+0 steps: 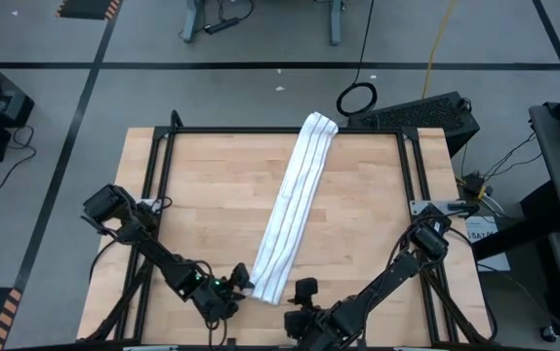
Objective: Roll towel into tight, uniform cylinder
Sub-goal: Roll the white brown kitchen towel
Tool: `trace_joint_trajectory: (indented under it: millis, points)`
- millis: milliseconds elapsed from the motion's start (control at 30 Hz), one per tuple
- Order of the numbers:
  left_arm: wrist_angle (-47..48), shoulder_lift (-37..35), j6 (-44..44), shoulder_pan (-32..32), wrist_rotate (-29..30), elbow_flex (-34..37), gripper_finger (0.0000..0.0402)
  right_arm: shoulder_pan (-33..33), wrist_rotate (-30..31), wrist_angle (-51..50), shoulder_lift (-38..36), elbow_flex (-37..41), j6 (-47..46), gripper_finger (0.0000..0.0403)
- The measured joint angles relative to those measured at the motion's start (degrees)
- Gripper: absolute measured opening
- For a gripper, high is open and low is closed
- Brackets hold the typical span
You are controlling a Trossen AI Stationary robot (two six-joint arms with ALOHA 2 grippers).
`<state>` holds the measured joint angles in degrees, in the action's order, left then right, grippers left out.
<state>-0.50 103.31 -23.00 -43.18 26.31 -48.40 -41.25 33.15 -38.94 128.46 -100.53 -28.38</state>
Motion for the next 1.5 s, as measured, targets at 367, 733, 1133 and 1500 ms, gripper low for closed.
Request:
trace_joint_trajectory:
  millis: [367,733,1133,1500]
  points:
    - [-0.1,0.0,-1.3,3.5,-5.8,-0.1,0.0211,0.7,0.1,4.2,0.0,0.0,0.1,0.0213]
    - [-0.7,0.2,4.8,8.1,-13.7,-0.1,0.0072,0.7,0.1,5.5,0.0,0.0,0.8,0.0212]
    - [-2.0,0.2,13.6,8.6,-11.9,0.0,0.0021,0.7,0.1,4.4,3.4,0.1,8.1,0.0212]
    - [-3.1,0.2,22.6,8.7,-12.3,0.0,0.0021,1.6,5.8,1.7,4.3,0.1,25.0,0.0212]
